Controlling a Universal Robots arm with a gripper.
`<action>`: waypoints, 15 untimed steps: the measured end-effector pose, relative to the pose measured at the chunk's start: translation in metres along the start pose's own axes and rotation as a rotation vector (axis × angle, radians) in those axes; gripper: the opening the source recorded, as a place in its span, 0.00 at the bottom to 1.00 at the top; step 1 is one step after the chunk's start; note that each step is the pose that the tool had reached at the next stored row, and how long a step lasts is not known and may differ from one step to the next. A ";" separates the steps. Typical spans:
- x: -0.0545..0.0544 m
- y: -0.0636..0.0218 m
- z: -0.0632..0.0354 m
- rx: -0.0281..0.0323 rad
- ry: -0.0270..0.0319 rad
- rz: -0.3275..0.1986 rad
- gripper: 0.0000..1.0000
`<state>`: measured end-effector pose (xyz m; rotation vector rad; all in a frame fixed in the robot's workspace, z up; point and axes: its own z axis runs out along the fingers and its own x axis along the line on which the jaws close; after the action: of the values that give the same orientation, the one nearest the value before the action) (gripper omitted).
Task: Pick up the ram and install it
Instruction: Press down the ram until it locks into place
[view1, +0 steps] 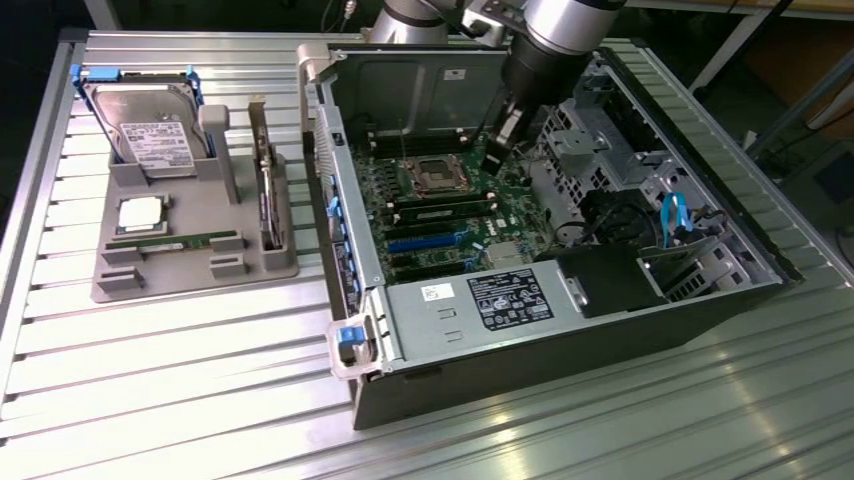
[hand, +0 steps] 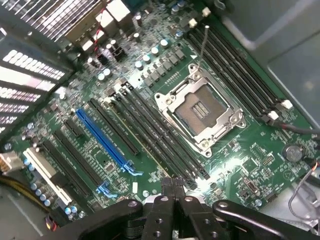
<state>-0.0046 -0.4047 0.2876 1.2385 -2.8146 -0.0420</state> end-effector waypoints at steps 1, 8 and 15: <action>0.000 0.0000 0.0000 -0.0006 -0.0006 0.013 0.11; 0.000 0.0000 0.0000 -0.0059 -0.0060 0.127 0.11; 0.000 0.0000 0.0000 -0.0137 -0.0142 0.317 0.11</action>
<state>-0.0046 -0.4047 0.2876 0.7786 -2.9788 -0.0533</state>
